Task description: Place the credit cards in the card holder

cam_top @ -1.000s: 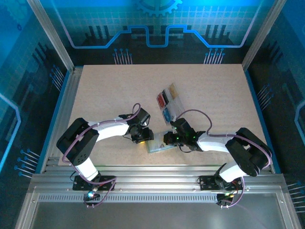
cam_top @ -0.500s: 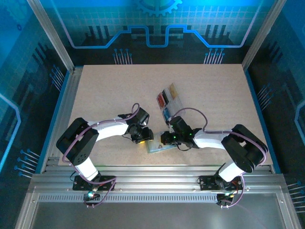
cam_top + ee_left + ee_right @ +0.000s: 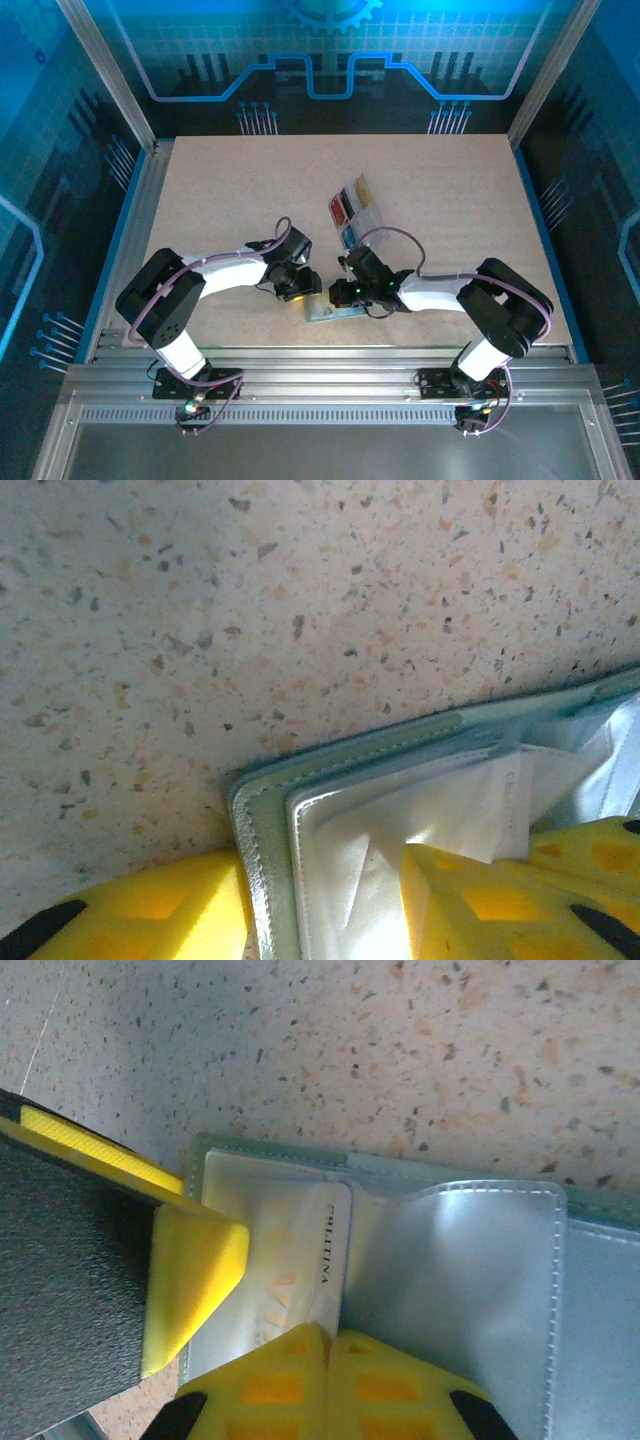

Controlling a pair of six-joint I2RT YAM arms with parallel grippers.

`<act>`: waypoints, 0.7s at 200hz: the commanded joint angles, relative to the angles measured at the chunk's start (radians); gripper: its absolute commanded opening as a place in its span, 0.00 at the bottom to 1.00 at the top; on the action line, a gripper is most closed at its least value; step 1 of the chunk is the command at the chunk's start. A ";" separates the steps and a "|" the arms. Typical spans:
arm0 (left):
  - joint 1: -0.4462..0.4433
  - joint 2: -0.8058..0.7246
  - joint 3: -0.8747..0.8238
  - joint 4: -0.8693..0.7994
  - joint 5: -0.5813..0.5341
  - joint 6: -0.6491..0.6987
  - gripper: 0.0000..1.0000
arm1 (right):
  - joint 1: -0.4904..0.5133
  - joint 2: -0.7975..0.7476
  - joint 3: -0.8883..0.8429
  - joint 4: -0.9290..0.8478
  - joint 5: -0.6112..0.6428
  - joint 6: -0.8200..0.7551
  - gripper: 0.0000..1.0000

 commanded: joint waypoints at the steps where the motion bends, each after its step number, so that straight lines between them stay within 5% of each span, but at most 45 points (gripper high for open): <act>1: -0.008 0.043 -0.043 0.040 0.036 -0.021 0.44 | 0.037 0.015 -0.018 -0.040 0.005 0.004 0.00; 32: -0.008 0.035 -0.043 0.040 0.040 -0.023 0.44 | 0.036 0.000 -0.003 -0.065 0.005 -0.003 0.03; 77: 0.016 0.003 -0.062 0.058 0.081 -0.031 0.44 | 0.037 -0.044 0.005 -0.143 0.034 -0.032 0.22; 140: 0.063 -0.088 -0.081 0.048 0.129 -0.023 0.45 | 0.035 -0.081 0.047 -0.219 0.029 -0.076 0.36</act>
